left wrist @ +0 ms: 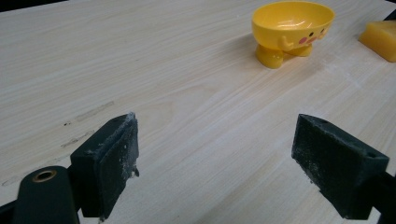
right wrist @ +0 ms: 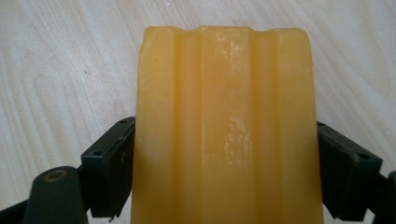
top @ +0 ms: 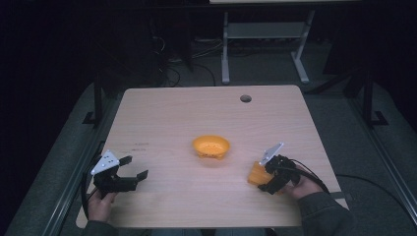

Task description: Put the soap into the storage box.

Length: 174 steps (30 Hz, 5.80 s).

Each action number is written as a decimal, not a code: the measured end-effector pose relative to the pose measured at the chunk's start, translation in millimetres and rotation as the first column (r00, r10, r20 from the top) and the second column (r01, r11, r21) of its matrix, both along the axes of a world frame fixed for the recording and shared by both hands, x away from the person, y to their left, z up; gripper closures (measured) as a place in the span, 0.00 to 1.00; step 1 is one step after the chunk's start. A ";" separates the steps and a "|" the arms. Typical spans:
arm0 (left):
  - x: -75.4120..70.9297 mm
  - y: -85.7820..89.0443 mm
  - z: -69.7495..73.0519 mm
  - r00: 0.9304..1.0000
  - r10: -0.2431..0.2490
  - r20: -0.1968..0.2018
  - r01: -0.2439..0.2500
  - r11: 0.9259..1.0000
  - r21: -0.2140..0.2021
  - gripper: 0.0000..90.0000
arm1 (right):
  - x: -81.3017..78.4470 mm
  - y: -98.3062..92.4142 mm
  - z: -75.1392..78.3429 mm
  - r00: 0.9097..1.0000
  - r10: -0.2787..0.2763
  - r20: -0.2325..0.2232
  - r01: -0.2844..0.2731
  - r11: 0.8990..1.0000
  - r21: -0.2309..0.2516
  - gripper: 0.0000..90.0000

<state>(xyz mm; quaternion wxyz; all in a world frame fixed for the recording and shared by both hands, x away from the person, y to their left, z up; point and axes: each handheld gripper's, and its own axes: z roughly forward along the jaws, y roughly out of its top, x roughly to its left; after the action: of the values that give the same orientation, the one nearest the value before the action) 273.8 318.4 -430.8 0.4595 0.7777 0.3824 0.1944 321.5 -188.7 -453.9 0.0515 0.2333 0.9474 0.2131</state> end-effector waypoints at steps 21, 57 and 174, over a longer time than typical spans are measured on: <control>-0.7 1.8 0.5 1.000 0.004 0.000 -0.004 1.000 -0.006 0.16 | 1.9 0.5 1.8 1.000 0.015 -0.006 -0.015 1.000 -0.014 0.23; -1.6 4.1 2.0 1.000 0.014 0.003 -0.014 1.000 -0.017 0.16 | 16.1 6.3 33.7 0.997 0.068 0.036 -0.069 0.997 0.018 0.23; -0.2 5.9 2.1 1.000 0.013 0.005 -0.013 1.000 -0.028 0.16 | 107.2 126.8 106.0 0.951 0.296 0.089 -0.301 0.953 0.044 0.23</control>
<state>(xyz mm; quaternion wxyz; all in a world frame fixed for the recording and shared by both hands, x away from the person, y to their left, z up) 273.7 324.3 -428.6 0.4701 0.7682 0.3890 0.1937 428.7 -61.9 -347.9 0.0506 0.0799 0.9624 0.2546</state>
